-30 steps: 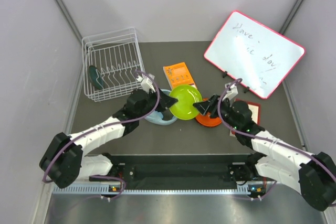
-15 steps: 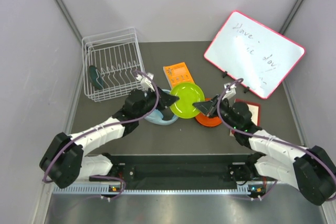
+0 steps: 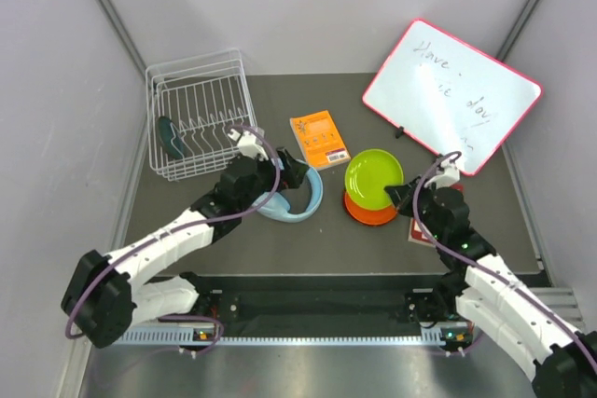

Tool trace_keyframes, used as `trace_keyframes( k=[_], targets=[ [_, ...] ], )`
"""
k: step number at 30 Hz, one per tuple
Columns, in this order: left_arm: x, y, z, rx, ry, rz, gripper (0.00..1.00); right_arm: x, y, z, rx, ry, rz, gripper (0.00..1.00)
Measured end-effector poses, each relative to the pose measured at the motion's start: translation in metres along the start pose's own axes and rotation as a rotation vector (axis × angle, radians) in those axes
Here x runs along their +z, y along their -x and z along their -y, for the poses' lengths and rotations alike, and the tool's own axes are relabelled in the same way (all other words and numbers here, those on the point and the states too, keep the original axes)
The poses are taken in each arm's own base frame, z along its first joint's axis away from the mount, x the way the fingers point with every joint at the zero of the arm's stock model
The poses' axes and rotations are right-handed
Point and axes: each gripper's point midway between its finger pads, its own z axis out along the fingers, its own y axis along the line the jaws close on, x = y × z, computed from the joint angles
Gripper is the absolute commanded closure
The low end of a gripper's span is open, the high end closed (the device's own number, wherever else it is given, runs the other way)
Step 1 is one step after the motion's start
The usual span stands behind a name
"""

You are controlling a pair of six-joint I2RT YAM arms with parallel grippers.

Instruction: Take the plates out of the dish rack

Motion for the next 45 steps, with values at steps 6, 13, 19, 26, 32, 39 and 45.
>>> trace_keyframes(
  k=[6,13,19,26,32,39,45],
  targets=[
    [-0.022,0.047,-0.022,0.139,0.163,0.162,0.01,0.0,-0.022,0.049,-0.022,-0.183,-0.098,1.0],
    [-0.043,0.088,-0.053,0.267,0.382,0.3,0.01,0.007,-0.047,0.072,-0.038,-0.251,-0.21,1.0],
    [-0.053,0.114,-0.076,0.323,0.551,0.364,0.01,0.019,-0.051,0.067,-0.03,-0.212,-0.234,0.84],
    [-0.065,0.13,-0.106,0.314,0.656,0.393,0.01,0.02,-0.059,0.07,-0.048,-0.209,-0.278,0.4],
    [-0.08,0.147,-0.151,0.271,0.766,0.396,0.01,0.013,-0.057,0.072,-0.09,-0.235,-0.305,0.27],
    [-0.102,0.174,-0.208,0.185,0.899,0.4,0.01,0.004,-0.024,0.067,-0.168,-0.288,-0.25,0.21],
    [-0.108,0.181,-0.241,0.125,0.969,0.384,0.01,-0.001,-0.011,0.068,-0.206,-0.313,-0.212,0.19]
  ],
)
